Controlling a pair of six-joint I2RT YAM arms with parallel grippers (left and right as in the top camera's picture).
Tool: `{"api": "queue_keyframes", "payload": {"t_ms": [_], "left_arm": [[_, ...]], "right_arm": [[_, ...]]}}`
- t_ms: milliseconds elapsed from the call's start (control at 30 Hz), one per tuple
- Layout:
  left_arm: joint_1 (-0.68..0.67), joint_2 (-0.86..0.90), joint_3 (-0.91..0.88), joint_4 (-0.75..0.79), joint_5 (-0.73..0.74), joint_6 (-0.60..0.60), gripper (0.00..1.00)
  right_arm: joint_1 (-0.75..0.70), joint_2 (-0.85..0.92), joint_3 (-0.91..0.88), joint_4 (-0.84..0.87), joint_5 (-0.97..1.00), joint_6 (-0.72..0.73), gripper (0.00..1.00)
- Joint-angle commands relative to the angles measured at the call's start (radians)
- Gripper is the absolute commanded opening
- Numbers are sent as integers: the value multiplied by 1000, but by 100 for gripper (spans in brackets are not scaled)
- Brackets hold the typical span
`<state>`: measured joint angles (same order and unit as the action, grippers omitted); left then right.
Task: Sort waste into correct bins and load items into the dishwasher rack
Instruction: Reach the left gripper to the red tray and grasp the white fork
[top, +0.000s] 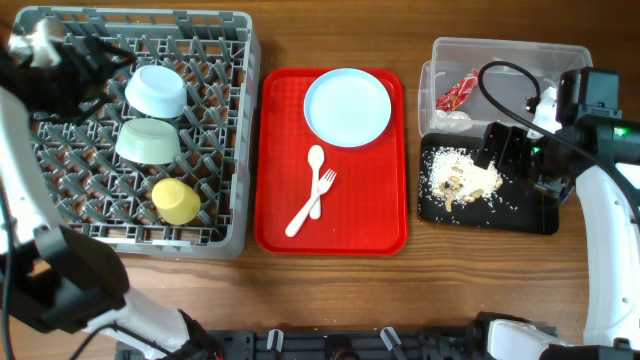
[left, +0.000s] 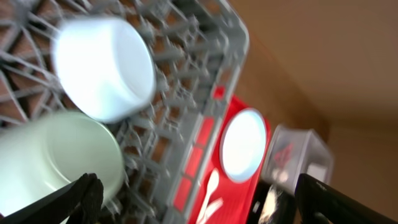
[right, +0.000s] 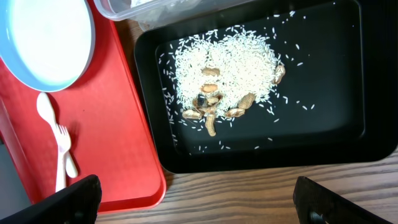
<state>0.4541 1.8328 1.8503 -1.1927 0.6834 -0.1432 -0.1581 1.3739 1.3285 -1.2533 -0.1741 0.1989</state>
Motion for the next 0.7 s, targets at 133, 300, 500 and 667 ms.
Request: {"api": "queue_keyframes", "payload": {"t_ms": [133,300,500,667], "left_arm": [[-338,-60,-1,-131,-365,-46,100],[-561,-58,-1,-172,-530,-130,100],[-763,-38,-16,-199,-555,-135,100],[-873,-20,-97,-175,-555,-134,100]], "right_arm": [[-2,-20,8,-1,18,-16,100],[-3,-20,8,-1,18,-17,100],[-3,-20,8,-1,18,-16,99],[-2,-20,8,-1,18,-16,100]]}}
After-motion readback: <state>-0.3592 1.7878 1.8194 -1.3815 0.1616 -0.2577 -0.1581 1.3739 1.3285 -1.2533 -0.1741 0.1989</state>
